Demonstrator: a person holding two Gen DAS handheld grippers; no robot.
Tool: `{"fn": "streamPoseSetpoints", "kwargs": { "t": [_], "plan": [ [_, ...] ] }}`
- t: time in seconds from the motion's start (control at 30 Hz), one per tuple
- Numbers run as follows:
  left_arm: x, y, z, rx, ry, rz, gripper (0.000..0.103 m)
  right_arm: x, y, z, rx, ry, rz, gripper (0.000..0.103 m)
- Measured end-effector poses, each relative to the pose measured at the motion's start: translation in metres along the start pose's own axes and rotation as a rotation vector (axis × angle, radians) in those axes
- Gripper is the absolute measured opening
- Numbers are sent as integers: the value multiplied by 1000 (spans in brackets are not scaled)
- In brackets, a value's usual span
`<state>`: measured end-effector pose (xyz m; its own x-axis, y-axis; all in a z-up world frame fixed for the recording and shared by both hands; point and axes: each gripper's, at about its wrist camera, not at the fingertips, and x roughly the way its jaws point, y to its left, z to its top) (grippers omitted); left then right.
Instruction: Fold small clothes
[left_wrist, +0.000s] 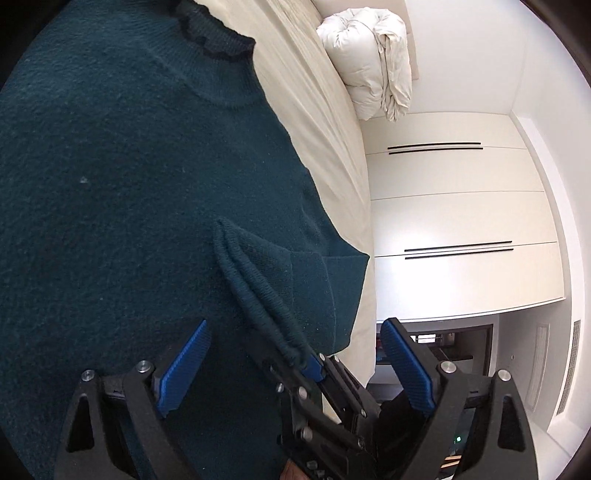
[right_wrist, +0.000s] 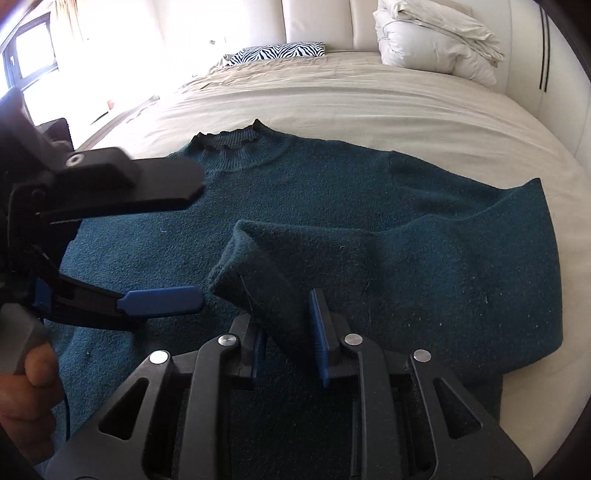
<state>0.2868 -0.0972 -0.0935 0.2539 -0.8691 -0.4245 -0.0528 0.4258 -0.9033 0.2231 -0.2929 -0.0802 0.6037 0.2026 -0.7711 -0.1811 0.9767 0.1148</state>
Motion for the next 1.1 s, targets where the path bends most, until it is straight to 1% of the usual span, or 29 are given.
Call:
{"fn": "streamPoseSetpoints", "kwargs": {
  "t": [0.03, 0.07, 0.1, 0.13, 0.17, 0.23, 0.27, 0.3, 0.4, 0.53, 0.63, 0.7, 0.83, 0.93, 1.03, 1.1],
  "plan": [
    [4, -2, 1, 4, 8, 6, 85, -3, 0, -3, 6, -3, 18, 47],
    [12, -4, 3, 8, 19, 14, 79, -10, 1, -9, 12, -9, 33, 70],
    [19, -4, 5, 14, 34, 25, 64, -15, 0, -13, 24, -21, 42, 74],
    [23, -5, 6, 18, 47, 44, 49, -21, -1, -18, 38, -32, 43, 74],
    [23, -1, -7, 22, 57, 69, 43, -26, -4, -23, 53, -37, 45, 74],
    [30, 2, -7, 30, 65, 116, 16, -34, -14, -34, 107, -43, 59, 74],
    [32, 3, -6, 32, 61, 139, 10, -37, -22, -40, 151, -37, 73, 74],
    [29, 4, -3, 37, 54, 149, 8, -38, -31, -45, 202, -29, 96, 74],
    [12, -11, 5, 92, 5, 162, 8, -39, -59, -58, 351, -20, 167, 74],
    [-35, -38, 17, 202, -97, 191, 8, -38, -89, -62, 520, -39, 262, 74],
    [-67, -36, 29, 230, -146, 221, 8, -36, -106, -62, 624, -81, 300, 74],
    [-85, -22, 35, 218, -167, 244, 8, -35, -116, -67, 696, -103, 328, 74],
    [-114, 8, 49, 157, -216, 276, 8, -32, -128, -67, 819, -136, 383, 74],
    [-129, 25, 53, 139, -241, 288, 8, -28, -132, -62, 872, -149, 412, 74],
    [-136, 37, 55, 125, -263, 299, 8, -21, -136, -54, 927, -160, 442, 74],
    [-137, 40, 52, 115, -277, 301, 8, -26, -144, -56, 975, -174, 472, 74]
  ]
}}
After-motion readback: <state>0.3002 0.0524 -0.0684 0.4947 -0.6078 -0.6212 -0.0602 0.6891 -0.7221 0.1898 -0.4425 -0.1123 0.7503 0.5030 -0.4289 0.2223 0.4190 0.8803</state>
